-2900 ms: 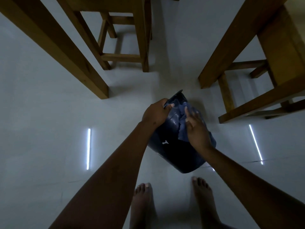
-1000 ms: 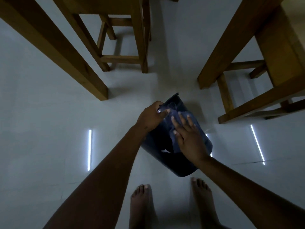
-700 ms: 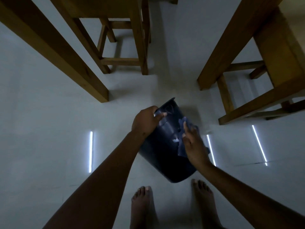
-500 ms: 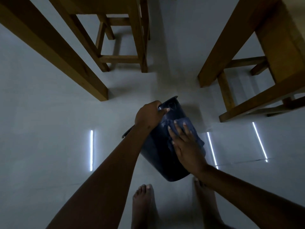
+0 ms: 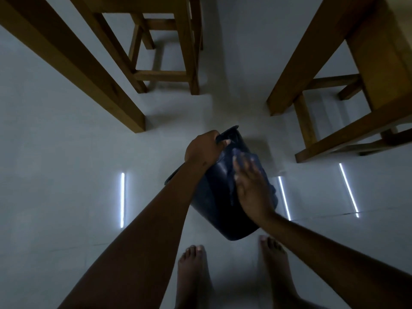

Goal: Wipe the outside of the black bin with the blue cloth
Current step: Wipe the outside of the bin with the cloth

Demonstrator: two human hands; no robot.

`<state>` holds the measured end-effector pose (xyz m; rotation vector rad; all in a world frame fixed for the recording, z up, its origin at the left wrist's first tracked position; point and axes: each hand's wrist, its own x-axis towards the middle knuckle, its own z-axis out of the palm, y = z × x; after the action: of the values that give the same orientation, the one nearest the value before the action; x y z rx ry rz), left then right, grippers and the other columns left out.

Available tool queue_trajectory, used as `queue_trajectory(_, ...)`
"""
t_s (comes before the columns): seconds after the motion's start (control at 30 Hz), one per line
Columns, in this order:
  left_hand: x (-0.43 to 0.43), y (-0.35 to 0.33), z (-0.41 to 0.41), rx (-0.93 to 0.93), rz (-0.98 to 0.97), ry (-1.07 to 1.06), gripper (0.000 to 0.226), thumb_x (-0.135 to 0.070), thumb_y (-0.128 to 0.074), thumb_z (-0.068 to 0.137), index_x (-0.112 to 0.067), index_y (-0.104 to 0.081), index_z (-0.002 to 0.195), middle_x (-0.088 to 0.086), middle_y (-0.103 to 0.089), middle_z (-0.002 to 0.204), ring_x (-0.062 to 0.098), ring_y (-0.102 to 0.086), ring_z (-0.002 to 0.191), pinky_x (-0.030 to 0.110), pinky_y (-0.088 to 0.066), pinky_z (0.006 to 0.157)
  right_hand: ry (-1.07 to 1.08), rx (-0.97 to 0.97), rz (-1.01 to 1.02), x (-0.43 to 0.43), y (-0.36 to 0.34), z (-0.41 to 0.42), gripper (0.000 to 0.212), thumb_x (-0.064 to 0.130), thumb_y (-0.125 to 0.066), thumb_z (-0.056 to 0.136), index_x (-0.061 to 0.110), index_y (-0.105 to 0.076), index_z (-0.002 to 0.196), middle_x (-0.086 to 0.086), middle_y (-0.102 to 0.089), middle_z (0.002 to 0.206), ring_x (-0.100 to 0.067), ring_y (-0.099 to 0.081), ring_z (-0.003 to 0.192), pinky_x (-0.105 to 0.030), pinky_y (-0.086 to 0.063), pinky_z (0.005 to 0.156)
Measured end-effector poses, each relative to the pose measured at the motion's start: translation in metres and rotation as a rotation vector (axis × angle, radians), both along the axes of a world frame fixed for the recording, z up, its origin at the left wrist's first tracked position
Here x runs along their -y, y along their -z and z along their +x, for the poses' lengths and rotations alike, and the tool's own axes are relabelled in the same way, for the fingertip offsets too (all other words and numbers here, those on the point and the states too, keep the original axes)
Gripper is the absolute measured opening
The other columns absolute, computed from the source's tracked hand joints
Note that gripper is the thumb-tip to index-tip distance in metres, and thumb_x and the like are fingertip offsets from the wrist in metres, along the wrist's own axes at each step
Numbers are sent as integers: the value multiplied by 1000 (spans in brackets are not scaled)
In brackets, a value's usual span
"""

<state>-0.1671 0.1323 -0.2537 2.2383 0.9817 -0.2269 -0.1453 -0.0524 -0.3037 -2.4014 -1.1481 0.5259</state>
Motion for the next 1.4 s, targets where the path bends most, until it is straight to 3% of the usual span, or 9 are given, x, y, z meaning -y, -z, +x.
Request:
queue_trajectory(0.13,1,-2,0,-20,-20,-18,32,-48,-50,92,-17,-58,96,5,-65,89,24,-61,80,31,-43,67,167,-46,-74,2,2,16,53,21,-36,97,22,-24,149,-8,-28,156,-27,-28,143,-43,-29,115)
queue_trajectory(0.23,-2,-1,-10,-4,-36,-30,28,-47,-51,92,-19,-53,86,2,-60,83,24,-59,78,29,-41,67,-89,109,-57,11,-5,-37,60,26,-45,94,28,-20,148,-1,-16,160,-31,-13,147,-54,-20,116)
queue_trajectory(0.33,-2,0,-10,9,-28,-28,30,-46,-50,93,-18,-55,88,4,-62,86,25,-59,80,29,-42,69,-274,125,27,5,-9,-39,58,27,-34,92,32,-21,148,5,-12,158,-32,-5,147,-49,-8,115)
queue_trajectory(0.43,0,2,-2,-6,-17,-14,34,-49,-48,93,-16,-58,95,4,-62,88,24,-58,80,30,-43,69,-111,64,54,-7,-4,7,51,12,-36,94,20,-36,145,-6,-30,155,-30,-23,145,-42,-18,118)
queue_trajectory(0.57,-1,2,-7,11,-39,0,33,-48,-49,94,-17,-58,94,1,-60,85,24,-59,79,30,-43,69,310,-206,-105,-10,4,32,51,35,-35,100,8,-35,143,-8,-35,154,-22,-32,142,-36,-25,117)
queue_trajectory(0.8,-4,3,-24,45,-89,-38,29,-45,-51,94,-17,-56,88,2,-60,85,25,-59,83,29,-38,69,-245,133,0,12,-7,-26,56,42,-32,95,30,-23,149,8,-9,159,-29,-1,148,-45,-10,115)
queue_trajectory(1.1,0,-3,-22,36,-64,-9,27,-46,-51,93,-20,-55,90,4,-63,88,29,-63,87,29,-41,69,238,-410,82,-24,5,34,67,58,-30,90,31,-16,150,3,-24,159,-17,-26,144,-48,-29,115)
queue_trajectory(1.3,-3,2,-34,39,-63,-44,33,-46,-49,94,-16,-59,103,10,-69,102,28,-63,91,31,-44,73,-123,30,-20,5,-14,-28,58,44,-23,94,33,-7,149,8,-6,160,-25,-1,149,-41,-10,115)
queue_trajectory(1.4,-3,3,-36,36,-67,-42,33,-48,-49,94,-16,-58,100,10,-69,101,29,-63,92,32,-45,73,-246,84,-24,6,3,-9,56,35,-22,96,37,-2,148,8,-7,160,-24,-4,149,-41,-11,120)
